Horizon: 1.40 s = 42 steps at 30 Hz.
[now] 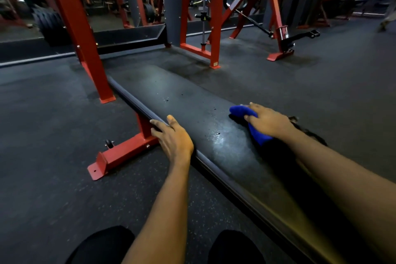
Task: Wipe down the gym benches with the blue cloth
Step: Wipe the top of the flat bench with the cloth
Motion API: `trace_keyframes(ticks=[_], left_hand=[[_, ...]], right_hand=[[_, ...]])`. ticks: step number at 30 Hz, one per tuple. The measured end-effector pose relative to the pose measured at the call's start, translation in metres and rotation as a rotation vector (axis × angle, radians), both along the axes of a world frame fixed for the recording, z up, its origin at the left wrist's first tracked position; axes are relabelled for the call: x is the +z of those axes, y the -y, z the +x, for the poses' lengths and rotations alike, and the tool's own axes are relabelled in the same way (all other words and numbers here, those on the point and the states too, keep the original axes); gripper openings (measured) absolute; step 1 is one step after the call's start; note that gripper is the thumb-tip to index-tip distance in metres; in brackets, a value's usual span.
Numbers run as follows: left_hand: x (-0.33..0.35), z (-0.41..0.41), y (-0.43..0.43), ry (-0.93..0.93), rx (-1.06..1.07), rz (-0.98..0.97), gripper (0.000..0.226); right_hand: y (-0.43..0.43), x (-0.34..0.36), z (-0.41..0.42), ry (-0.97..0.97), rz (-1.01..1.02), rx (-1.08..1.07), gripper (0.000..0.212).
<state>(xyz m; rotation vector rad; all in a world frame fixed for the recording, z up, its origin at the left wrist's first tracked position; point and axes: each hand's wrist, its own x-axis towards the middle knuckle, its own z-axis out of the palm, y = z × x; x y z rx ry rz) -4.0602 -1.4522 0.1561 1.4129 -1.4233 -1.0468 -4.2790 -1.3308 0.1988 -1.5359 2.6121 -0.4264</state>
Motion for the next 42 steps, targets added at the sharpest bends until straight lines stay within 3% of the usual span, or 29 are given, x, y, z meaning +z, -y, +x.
trace_keyframes(ticks=[3, 6, 9, 13, 15, 19, 22, 28, 35, 40, 42], left_hand=[[-0.001, 0.0, 0.0, -0.015, -0.012, 0.003, 0.069], [-0.002, 0.0, 0.0, -0.031, -0.025, 0.017, 0.069], [-0.004, 0.0, 0.001, -0.049, -0.039, 0.017, 0.069], [-0.004, 0.0, 0.004, -0.08, -0.035, 0.001, 0.069], [-0.006, 0.0, 0.005, -0.087, -0.04, -0.006, 0.069], [-0.012, -0.001, 0.009, -0.107, -0.05, 0.012, 0.071], [-0.012, 0.005, 0.014, -0.134, -0.084, 0.003, 0.071], [-0.005, 0.028, 0.066, -0.08, -0.12, -0.058, 0.067], [-0.007, 0.017, 0.093, -0.019, -0.142, -0.06, 0.068], [-0.016, 0.018, 0.094, -0.031, -0.167, -0.09, 0.069], [-0.016, 0.017, 0.094, -0.034, -0.161, -0.103, 0.068]], right_hand=[[0.039, -0.003, 0.021, -0.055, 0.008, -0.002, 0.051], [0.014, -0.005, 0.051, -0.139, -0.036, 0.214, 0.052], [-0.028, -0.001, 0.049, -0.029, -0.086, 0.337, 0.052], [0.017, 0.007, 0.023, 0.016, -0.002, 0.014, 0.053], [0.052, 0.005, 0.032, -0.016, 0.013, -0.048, 0.051], [0.047, 0.001, 0.067, -0.074, -0.04, 0.142, 0.051], [0.009, -0.003, 0.064, -0.008, -0.073, 0.235, 0.051], [0.072, 0.003, 0.039, -0.002, -0.001, -0.111, 0.054], [0.011, -0.002, 0.087, -0.013, -0.098, 0.266, 0.05], [0.06, 0.004, 0.048, 0.014, -0.029, -0.104, 0.052], [0.086, 0.003, 0.064, -0.017, -0.05, -0.108, 0.051]])
